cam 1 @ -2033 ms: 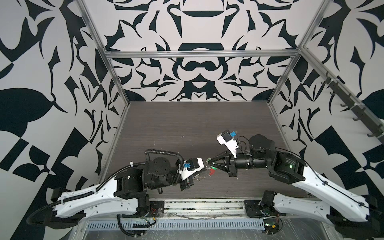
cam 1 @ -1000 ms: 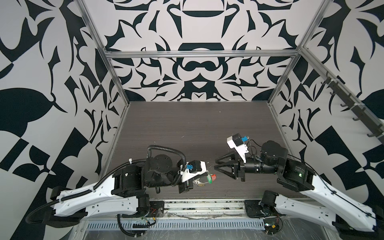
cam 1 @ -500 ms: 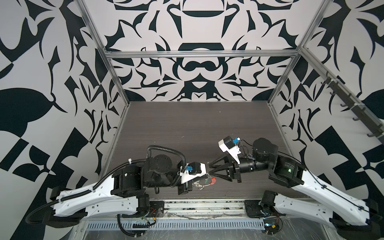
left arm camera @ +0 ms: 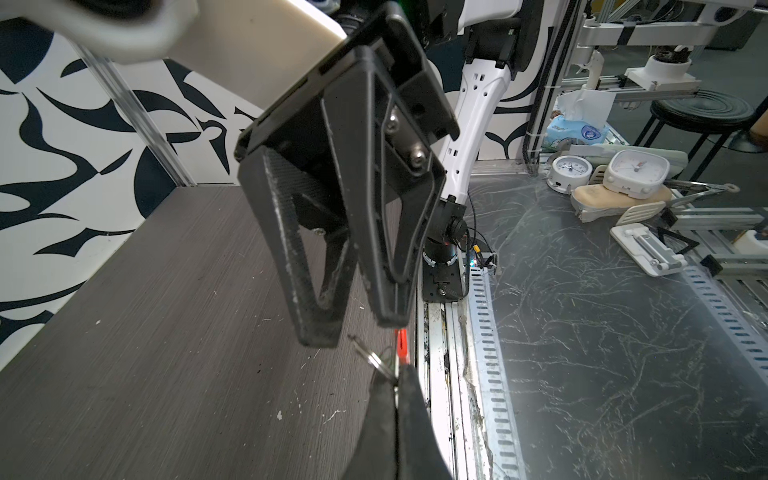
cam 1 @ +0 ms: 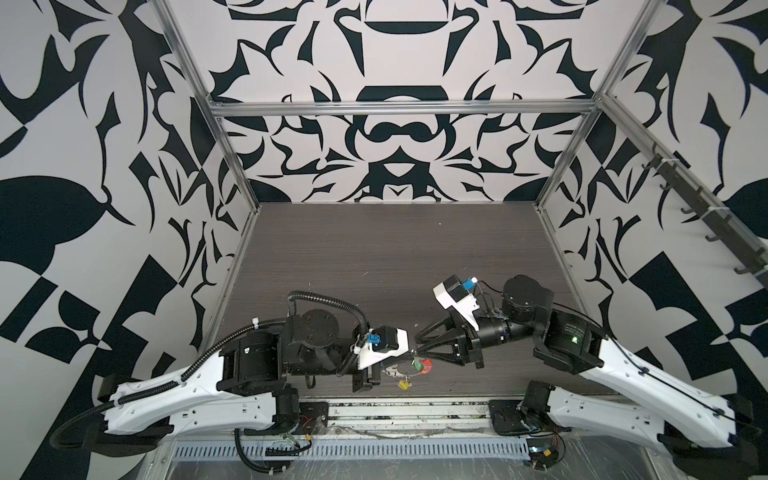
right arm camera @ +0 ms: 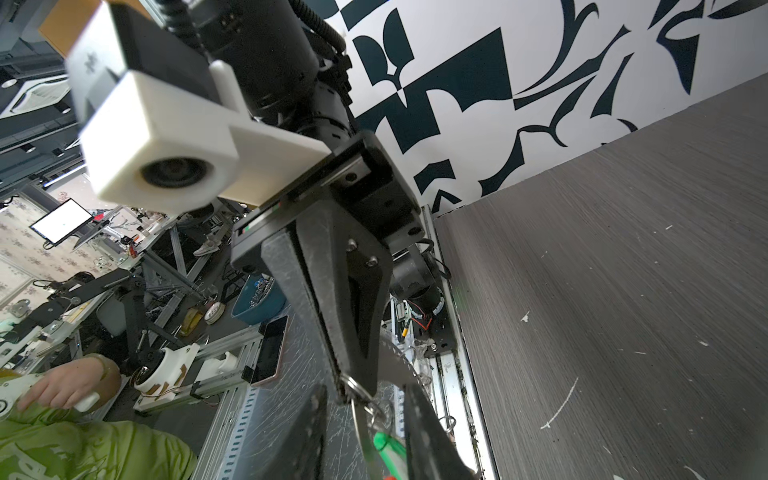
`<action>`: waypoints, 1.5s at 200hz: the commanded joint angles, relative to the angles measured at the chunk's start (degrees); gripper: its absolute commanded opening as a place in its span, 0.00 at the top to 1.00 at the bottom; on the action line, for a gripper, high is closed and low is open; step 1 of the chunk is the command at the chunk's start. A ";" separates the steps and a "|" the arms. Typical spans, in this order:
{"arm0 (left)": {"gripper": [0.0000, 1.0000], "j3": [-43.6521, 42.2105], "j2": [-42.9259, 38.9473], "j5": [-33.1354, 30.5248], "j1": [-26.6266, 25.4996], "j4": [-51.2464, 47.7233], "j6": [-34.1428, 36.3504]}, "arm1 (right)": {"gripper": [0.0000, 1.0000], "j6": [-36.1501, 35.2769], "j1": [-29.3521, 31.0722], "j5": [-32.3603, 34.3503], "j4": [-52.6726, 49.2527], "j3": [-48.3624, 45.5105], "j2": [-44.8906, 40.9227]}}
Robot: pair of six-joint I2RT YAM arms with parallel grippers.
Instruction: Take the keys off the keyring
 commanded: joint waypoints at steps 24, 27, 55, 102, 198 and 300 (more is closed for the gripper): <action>1.00 1.20 -1.33 1.76 -0.16 0.59 0.51 | 0.68 -1.86 2.62 -1.70 3.38 0.84 1.02; 1.00 1.19 -1.38 1.70 -0.16 0.65 0.51 | 0.69 -1.98 2.74 -1.65 3.30 0.83 1.10; 1.00 0.79 -2.06 1.82 -0.16 1.03 0.82 | 0.79 -2.70 3.40 -1.23 2.49 1.25 1.55; 1.00 0.67 -1.99 1.72 -0.16 0.40 0.69 | 0.93 -2.73 3.58 0.09 2.58 1.32 1.20; 0.54 -3.38 -8.75 -20.38 -0.16 6.60 -4.68 | 1.00 0.36 3.72 18.47 -2.98 3.32 0.32; 0.69 -2.35 0.76 -17.13 -0.16 5.83 -1.71 | 1.00 -0.79 4.17 23.26 -3.48 3.77 0.46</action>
